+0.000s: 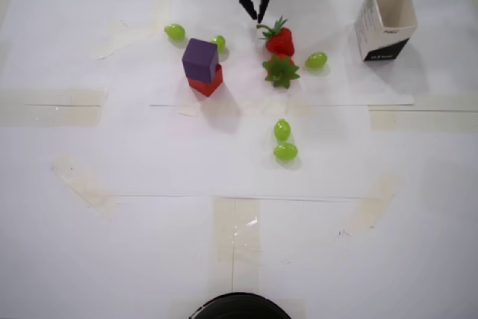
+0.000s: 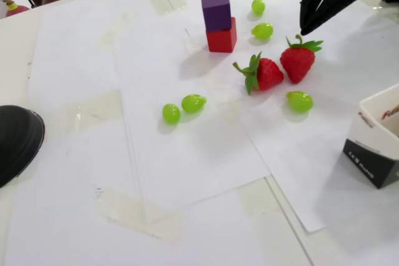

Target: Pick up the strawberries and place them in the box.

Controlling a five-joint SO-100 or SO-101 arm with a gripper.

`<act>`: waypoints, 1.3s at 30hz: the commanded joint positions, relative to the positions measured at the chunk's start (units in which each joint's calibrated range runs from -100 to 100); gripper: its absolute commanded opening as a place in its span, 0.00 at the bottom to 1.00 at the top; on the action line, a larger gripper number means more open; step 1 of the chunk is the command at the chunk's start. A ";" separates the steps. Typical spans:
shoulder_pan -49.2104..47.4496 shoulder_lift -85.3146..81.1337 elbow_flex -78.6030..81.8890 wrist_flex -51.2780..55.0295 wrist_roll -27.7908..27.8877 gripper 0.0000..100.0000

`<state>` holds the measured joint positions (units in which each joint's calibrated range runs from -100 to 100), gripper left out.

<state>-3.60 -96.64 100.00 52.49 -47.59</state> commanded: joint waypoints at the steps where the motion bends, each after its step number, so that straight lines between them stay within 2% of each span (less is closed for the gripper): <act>1: -0.38 -0.95 0.00 -0.20 0.63 0.00; 25: 0.65 -0.95 -2.00 -2.98 0.63 0.00; 39: 2.05 -0.95 -15.82 9.27 2.39 0.00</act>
<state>-2.25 -96.64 91.49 57.87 -45.93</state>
